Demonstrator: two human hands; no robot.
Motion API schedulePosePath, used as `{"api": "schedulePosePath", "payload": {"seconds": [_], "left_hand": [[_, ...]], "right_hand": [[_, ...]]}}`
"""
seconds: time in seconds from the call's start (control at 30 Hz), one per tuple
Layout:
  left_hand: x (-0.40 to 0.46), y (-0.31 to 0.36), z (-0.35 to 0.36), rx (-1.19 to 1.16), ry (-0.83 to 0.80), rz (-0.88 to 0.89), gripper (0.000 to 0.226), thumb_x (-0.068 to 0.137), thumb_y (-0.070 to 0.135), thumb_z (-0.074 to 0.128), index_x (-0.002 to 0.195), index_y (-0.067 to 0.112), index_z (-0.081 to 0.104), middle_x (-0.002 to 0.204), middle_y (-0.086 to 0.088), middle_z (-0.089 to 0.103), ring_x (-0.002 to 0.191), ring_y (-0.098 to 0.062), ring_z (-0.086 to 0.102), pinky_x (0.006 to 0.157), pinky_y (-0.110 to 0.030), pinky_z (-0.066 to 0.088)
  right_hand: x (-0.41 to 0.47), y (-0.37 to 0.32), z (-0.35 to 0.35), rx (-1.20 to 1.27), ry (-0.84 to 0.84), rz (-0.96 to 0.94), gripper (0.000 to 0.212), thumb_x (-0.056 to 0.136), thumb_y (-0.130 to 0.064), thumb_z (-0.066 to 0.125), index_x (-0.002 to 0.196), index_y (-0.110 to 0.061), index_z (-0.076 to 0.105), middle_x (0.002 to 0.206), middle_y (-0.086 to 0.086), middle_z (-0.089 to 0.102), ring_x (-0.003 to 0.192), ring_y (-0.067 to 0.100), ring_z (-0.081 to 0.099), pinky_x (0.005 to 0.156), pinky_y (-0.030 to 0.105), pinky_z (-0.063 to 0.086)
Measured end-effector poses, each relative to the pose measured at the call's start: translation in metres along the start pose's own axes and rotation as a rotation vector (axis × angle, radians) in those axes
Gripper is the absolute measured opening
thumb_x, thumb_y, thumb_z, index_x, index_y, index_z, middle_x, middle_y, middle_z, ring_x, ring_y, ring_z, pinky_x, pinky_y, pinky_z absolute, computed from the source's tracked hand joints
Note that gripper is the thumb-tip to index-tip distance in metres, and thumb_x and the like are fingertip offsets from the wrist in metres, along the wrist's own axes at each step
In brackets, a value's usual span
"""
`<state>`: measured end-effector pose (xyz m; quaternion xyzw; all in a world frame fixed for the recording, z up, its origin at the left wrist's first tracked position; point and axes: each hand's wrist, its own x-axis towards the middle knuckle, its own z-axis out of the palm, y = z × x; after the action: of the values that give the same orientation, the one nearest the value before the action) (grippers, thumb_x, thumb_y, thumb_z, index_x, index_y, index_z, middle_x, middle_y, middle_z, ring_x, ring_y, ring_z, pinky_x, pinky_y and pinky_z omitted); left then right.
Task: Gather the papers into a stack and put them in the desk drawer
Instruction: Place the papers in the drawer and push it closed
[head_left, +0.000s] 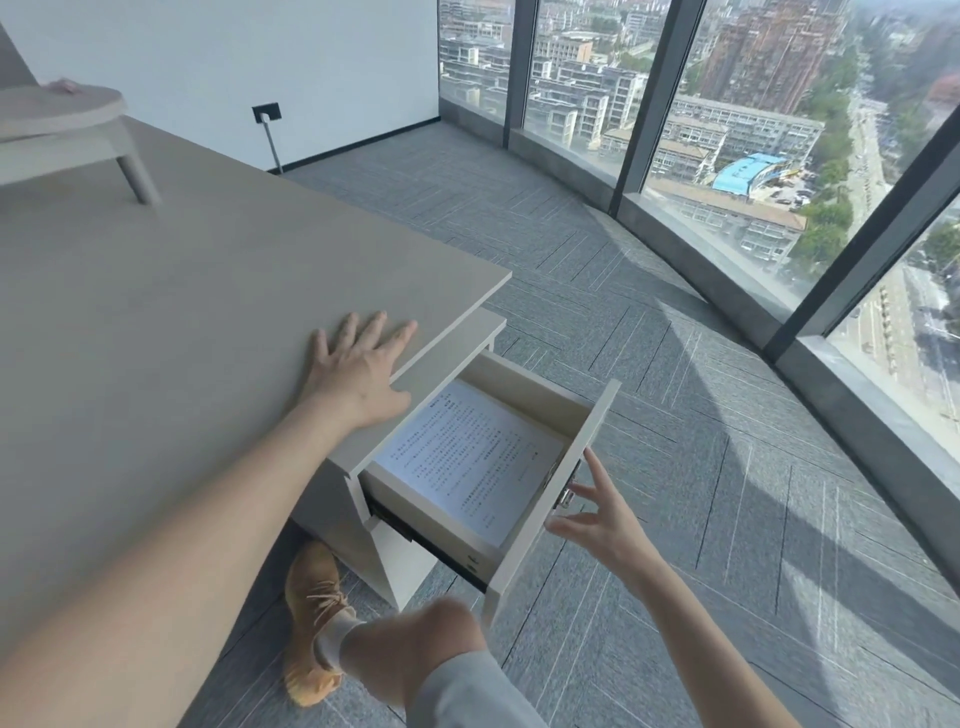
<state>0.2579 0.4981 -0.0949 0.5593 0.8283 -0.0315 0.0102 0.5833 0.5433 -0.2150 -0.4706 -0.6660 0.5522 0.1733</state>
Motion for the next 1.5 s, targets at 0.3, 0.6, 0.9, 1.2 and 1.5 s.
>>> {"api": "schedulePosePath", "payload": {"seconds": [0.3,0.6,0.9,1.2,1.5], "left_hand": [[0.001,0.000,0.000,-0.001,0.012,0.011,0.091,0.083,0.052,0.051,0.157,0.041,-0.002,0.170,-0.002,-0.001,0.154,-0.033,-0.001,0.119,-0.061,0.005],[0.000,-0.002,0.003,-0.025,0.039,0.021,0.091,0.081,0.049,0.051,0.157,0.040,0.002,0.170,-0.003,0.001,0.154,-0.035,0.000,0.119,-0.063,0.005],[-0.001,-0.003,0.002,-0.024,0.041,0.024,0.093,0.079,0.040,0.052,0.157,0.039,0.001,0.169,-0.004,0.001,0.154,-0.036,0.000,0.118,-0.063,0.004],[-0.002,-0.002,0.003,-0.022,0.040,0.026,0.093,0.080,0.040,0.051,0.157,0.038,-0.001,0.169,-0.005,0.000,0.154,-0.036,-0.001,0.118,-0.064,0.004],[-0.001,-0.002,0.005,-0.029,0.047,0.027,0.096,0.078,0.038,0.052,0.157,0.038,-0.001,0.169,-0.006,-0.001,0.154,-0.037,-0.003,0.118,-0.065,0.003]], "right_hand": [[0.036,-0.022,0.039,0.036,-0.043,-0.037,0.121,0.074,-0.024,0.089,0.159,-0.043,0.005,0.137,-0.005,0.048,0.095,0.010,0.078,0.101,0.043,0.054],[0.065,-0.050,0.070,0.020,-0.070,-0.034,0.126,0.064,-0.046,0.091,0.158,-0.044,0.007,0.138,0.003,0.050,0.102,0.014,0.074,0.103,0.048,0.053],[0.085,-0.069,0.093,0.018,-0.073,-0.006,0.123,0.066,-0.046,0.089,0.157,-0.045,0.007,0.141,0.004,0.051,0.099,0.011,0.074,0.108,0.049,0.048],[0.105,-0.077,0.109,-0.001,-0.029,-0.024,0.120,0.070,-0.031,0.090,0.159,-0.033,0.009,0.123,-0.005,0.060,0.135,0.015,0.056,0.110,0.038,0.039],[0.119,-0.089,0.124,-0.041,0.050,-0.083,0.109,0.077,-0.029,0.086,0.161,-0.026,0.017,0.144,-0.003,0.056,0.136,0.015,0.053,0.112,0.038,0.043]]}}
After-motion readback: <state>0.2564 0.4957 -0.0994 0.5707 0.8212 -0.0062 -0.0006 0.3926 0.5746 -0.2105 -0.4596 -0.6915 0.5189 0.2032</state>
